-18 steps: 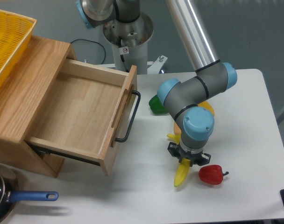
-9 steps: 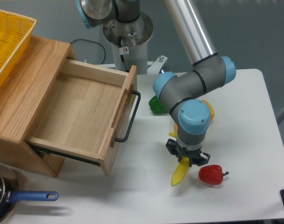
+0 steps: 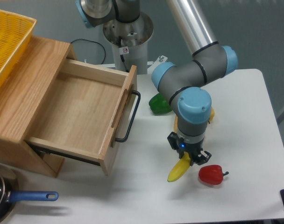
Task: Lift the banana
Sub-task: 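Lift the held banana off the table toward the drawer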
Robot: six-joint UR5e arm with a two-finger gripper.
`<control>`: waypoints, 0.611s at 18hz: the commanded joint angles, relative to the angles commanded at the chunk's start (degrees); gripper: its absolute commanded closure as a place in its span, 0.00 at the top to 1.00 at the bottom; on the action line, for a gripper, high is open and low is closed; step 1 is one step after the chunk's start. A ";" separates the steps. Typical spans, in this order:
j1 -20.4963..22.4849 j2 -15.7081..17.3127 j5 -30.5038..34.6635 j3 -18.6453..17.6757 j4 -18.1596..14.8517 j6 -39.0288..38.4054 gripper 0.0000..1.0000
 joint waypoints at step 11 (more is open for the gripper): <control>-1.14 3.87 -2.64 -1.67 -1.41 0.27 0.37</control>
